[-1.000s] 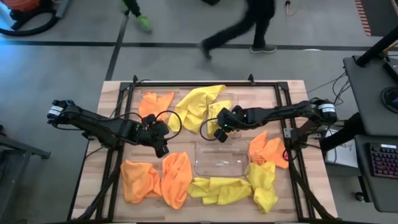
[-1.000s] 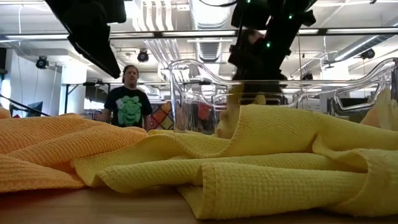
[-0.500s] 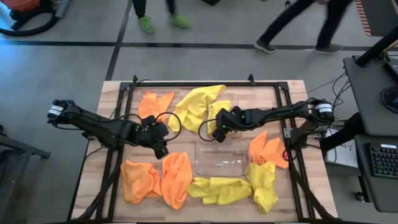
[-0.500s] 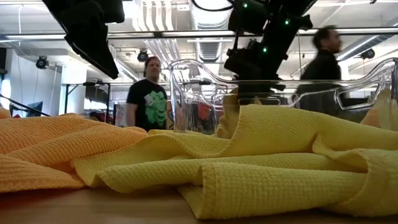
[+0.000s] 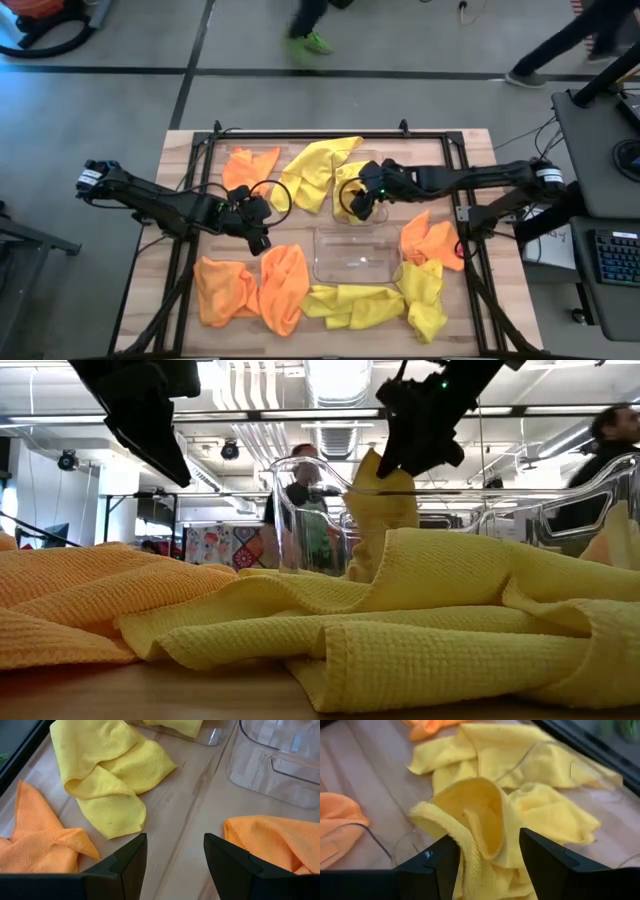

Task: Sort microfiber towel by color & place in baskets
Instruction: Put the yellow towel into the top transparent bin

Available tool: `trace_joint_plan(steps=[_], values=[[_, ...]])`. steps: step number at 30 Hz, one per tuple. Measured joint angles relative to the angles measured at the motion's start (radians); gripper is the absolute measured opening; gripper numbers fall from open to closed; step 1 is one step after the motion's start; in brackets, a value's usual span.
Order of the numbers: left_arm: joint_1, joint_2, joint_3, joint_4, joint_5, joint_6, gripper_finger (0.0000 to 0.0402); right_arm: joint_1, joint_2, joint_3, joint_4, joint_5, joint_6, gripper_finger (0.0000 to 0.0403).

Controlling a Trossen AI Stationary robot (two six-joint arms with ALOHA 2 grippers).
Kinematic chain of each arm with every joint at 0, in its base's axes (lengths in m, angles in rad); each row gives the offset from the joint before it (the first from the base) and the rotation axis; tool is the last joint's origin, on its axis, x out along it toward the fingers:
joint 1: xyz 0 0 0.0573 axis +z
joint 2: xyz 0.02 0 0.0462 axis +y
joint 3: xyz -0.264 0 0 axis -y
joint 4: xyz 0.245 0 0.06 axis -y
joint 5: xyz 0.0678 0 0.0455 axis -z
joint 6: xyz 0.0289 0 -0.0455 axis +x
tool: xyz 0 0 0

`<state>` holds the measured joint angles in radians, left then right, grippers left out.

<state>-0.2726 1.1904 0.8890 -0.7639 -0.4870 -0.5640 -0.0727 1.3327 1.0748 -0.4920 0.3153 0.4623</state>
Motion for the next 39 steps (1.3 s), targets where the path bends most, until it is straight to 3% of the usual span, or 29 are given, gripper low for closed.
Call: trace_joint_plan(steps=[8, 18, 30, 39], values=[[0.0, 0.0, 0.0, 0.0, 0.0, 0.0, 0.018, -0.027, 0.016, 0.0, 0.056, 0.006, -0.08, 0.0163], [0.0, 0.0, 0.0, 0.0, 0.0, 0.0, 0.018, -0.031, 0.149, -0.003, 0.064, 0.007, -0.069, 0.0018], [0.0, 0.0, 0.0, 0.0, 0.0, 0.0, 0.018, -0.043, 0.278, -0.004, 0.084, -0.012, -0.054, 0.001], [0.0, 0.0, 0.0, 0.001, 0.0, 0.0, 0.018, -0.06, 0.318, -0.002, 0.12, -0.09, -0.044, 0.0009]])
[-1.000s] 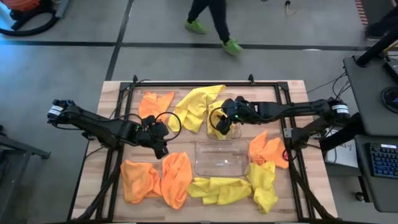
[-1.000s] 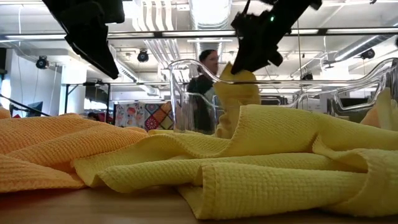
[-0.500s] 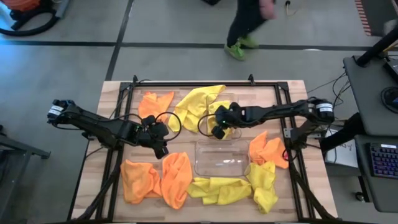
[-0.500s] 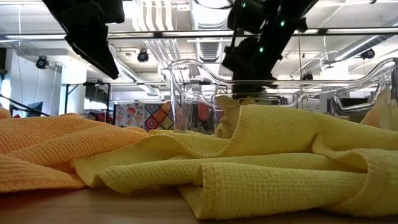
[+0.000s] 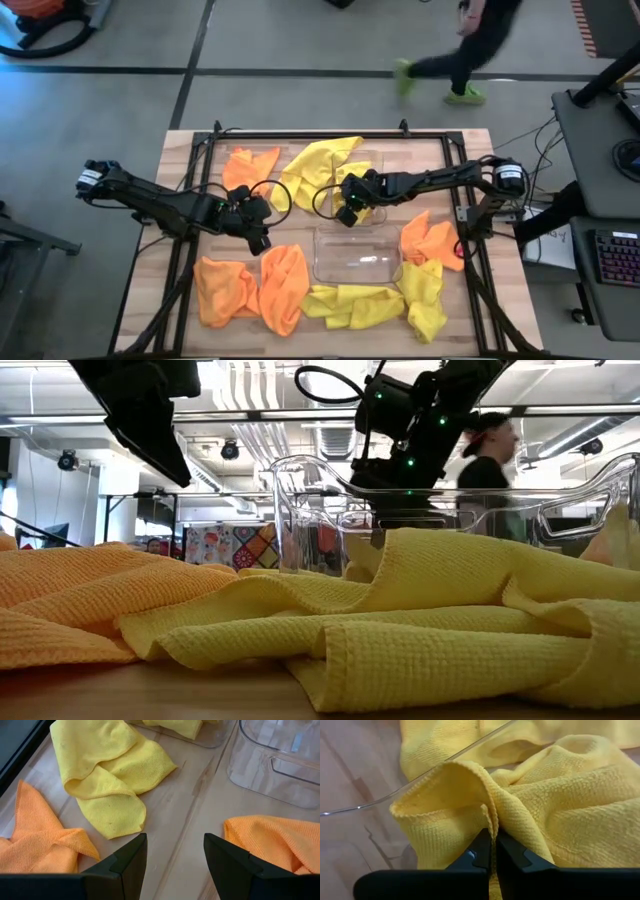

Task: Sort microfiber towel by color & place in baskets
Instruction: Put the yellow towel into the top transparent bin

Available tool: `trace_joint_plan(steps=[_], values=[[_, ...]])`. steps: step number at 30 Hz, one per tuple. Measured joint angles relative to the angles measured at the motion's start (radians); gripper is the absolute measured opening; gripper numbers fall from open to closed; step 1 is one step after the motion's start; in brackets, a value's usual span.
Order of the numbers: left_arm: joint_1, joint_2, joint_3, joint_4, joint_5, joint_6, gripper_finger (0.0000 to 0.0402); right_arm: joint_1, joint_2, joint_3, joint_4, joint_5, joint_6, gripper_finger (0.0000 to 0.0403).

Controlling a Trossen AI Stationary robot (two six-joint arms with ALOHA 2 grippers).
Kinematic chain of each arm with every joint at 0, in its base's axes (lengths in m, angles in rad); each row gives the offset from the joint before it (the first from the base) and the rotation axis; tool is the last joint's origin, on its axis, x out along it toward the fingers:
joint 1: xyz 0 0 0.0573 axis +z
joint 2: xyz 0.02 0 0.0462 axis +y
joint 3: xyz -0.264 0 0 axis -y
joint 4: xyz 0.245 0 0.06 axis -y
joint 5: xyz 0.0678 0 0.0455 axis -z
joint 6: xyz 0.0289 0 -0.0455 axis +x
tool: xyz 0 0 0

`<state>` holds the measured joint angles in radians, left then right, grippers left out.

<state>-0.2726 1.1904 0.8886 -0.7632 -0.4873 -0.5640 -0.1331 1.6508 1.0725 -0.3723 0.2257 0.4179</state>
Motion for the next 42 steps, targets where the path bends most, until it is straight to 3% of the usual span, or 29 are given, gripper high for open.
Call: trace_joint_plan(steps=[11, 29, 42], values=[[0.0, 0.0, 0.0, 0.0, 0.0, 0.0, 0.018, -0.001, -0.037, -0.002, -0.019, 0.011, -0.028, 0.0021], [0.0, 0.0, 0.0, 0.003, 0.0, 0.0, 0.018, -0.001, -0.088, -0.002, -0.111, 0.01, 0.062, 0.0194], [0.0, 0.0, 0.0, 0.005, 0.0, -0.007, 0.018, 0.001, -0.203, -0.002, -0.148, 0.008, 0.098, 0.0199]])
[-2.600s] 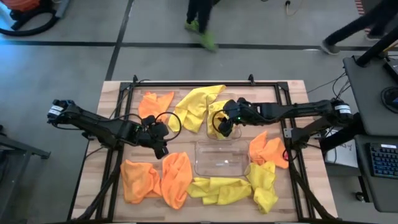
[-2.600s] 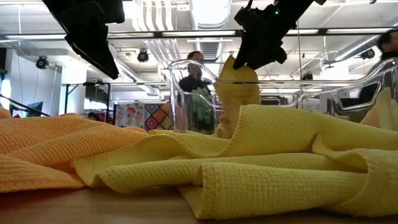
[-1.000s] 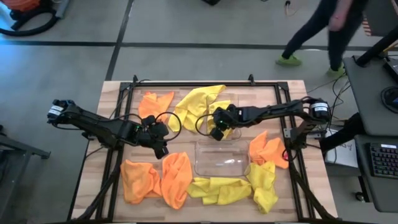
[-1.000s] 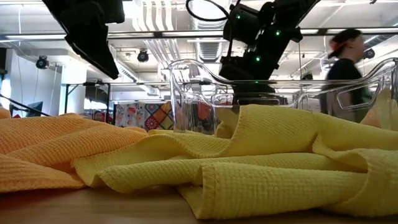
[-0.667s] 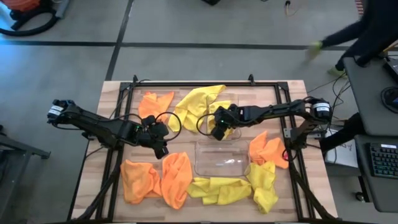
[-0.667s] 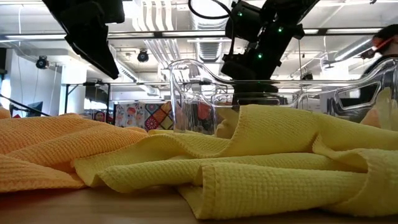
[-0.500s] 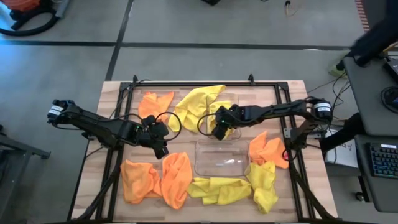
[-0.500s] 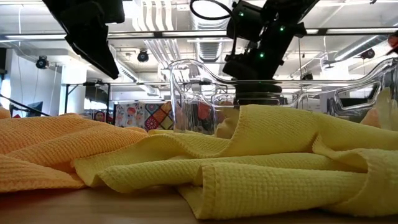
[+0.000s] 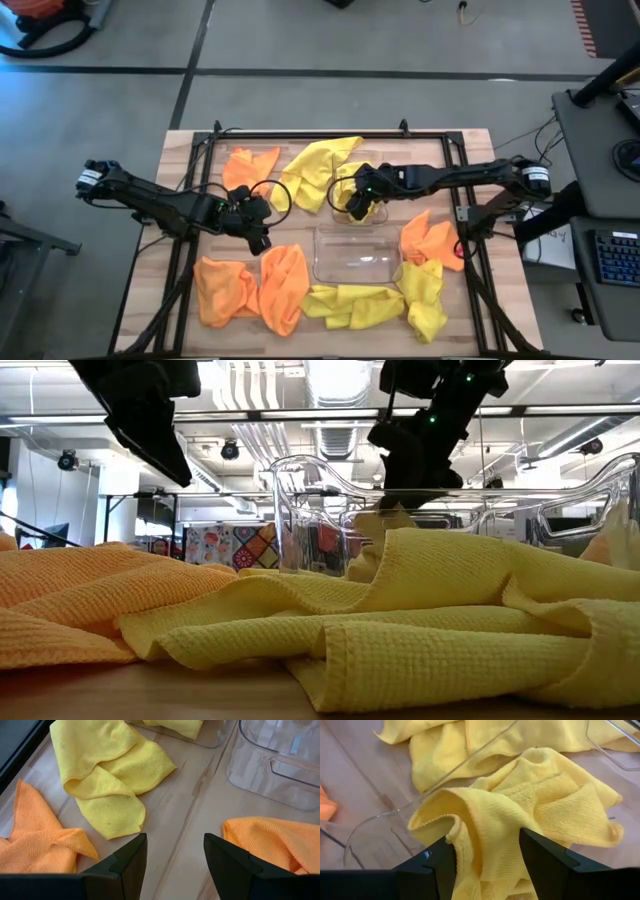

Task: Sort microfiber towel by color & place in baskets
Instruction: Put the yellow towel into the top transparent bin

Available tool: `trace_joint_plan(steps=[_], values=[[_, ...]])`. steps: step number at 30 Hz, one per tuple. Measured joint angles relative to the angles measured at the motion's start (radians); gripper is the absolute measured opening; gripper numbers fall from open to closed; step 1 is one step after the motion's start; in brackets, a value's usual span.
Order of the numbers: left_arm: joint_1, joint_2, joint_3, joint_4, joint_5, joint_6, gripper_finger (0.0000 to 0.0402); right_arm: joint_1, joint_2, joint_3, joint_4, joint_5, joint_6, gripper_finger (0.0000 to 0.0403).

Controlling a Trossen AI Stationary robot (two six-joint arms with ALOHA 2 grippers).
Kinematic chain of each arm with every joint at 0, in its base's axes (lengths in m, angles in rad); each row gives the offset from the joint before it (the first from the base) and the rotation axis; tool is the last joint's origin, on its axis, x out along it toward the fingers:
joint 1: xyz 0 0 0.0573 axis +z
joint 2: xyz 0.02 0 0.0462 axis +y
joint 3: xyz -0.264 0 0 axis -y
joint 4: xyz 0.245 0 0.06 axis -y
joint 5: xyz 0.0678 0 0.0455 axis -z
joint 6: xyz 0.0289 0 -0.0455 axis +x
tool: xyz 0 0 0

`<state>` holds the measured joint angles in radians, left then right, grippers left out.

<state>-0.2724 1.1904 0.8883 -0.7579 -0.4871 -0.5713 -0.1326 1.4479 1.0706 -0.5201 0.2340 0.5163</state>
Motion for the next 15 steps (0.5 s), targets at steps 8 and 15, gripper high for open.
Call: trace_joint_plan(steps=[8, 15], values=[[0.0, 0.0, 0.0, 0.001, 0.006, 0.0, 0.018, 0.001, -0.016, 0.003, -0.071, -0.006, 0.068, 0.0199], [0.0, 0.0, 0.0, -0.002, 0.033, 0.0, 0.018, 0.011, -0.021, 0.04, -0.196, -0.007, 0.082, 0.02]])
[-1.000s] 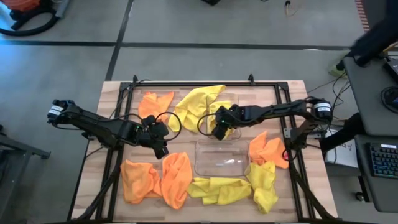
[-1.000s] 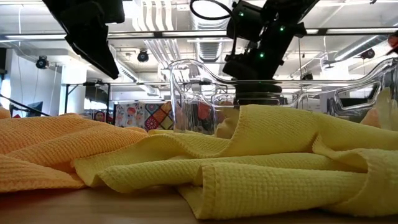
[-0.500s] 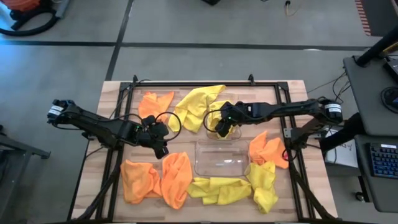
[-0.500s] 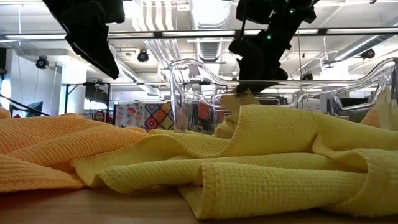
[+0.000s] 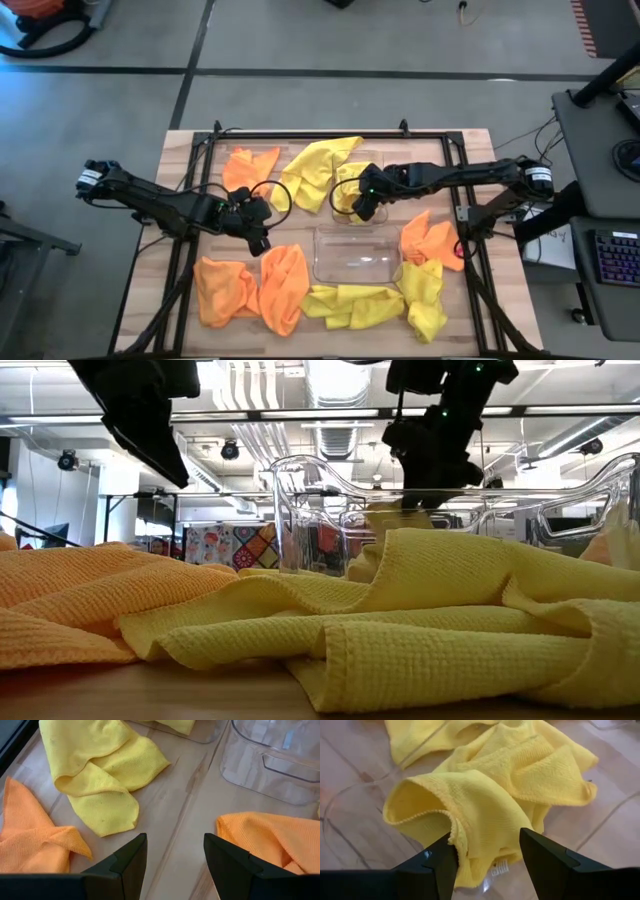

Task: Sort microfiber towel by color & place in baskets
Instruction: Put the yellow towel into the top transparent bin, then put the orange towel into the bottom transparent bin

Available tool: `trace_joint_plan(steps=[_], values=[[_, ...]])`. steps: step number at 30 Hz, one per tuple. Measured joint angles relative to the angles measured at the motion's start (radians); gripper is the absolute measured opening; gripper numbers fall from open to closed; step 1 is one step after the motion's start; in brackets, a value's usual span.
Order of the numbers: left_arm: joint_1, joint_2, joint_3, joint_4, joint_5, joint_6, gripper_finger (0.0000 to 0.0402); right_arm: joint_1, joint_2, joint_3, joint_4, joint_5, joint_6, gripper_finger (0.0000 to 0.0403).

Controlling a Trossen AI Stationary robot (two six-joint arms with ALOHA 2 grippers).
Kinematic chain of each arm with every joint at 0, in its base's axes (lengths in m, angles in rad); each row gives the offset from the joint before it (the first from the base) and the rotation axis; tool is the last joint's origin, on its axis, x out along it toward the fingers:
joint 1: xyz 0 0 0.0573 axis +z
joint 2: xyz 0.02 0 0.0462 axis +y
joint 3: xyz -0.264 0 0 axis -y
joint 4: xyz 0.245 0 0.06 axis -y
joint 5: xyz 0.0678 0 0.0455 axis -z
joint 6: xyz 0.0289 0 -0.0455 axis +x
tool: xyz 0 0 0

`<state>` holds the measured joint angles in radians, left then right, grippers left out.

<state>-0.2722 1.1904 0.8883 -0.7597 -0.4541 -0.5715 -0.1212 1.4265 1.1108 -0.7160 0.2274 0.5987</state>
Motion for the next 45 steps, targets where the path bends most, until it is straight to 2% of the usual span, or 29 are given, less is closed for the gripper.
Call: trace_joint_plan(steps=[4, 12, 18, 33, 41, 45], values=[[0.0, 0.0, 0.0, 0.0, 0.0, 0.0, 0.018, 0.013, 0.0, 0.027, -0.012, 0.001, -0.019, 0.0222], [0.0, 0.0, 0.0, -0.001, 0.001, 0.0, 0.018, 0.014, 0.0, 0.071, -0.016, 0.008, -0.028, 0.0294], [0.001, 0.0, 0.0, -0.002, 0.001, -0.017, 0.018, 0.014, 0.0, 0.116, -0.03, -0.019, -0.051, 0.0322], [0.031, -0.012, 0.001, -0.029, -0.002, -0.028, 0.018, 0.03, 0.0, 0.192, -0.034, -0.019, -0.141, 0.0326], [0.161, -0.026, 0.001, -0.164, -0.002, -0.074, 0.0165, 0.068, -0.001, 0.192, -0.035, -0.018, -0.155, 0.0325], [0.242, -0.02, 0.001, -0.195, 0.021, 0.002, 0.0158, 0.1, -0.015, 0.192, -0.038, -0.018, -0.167, 0.0325]])
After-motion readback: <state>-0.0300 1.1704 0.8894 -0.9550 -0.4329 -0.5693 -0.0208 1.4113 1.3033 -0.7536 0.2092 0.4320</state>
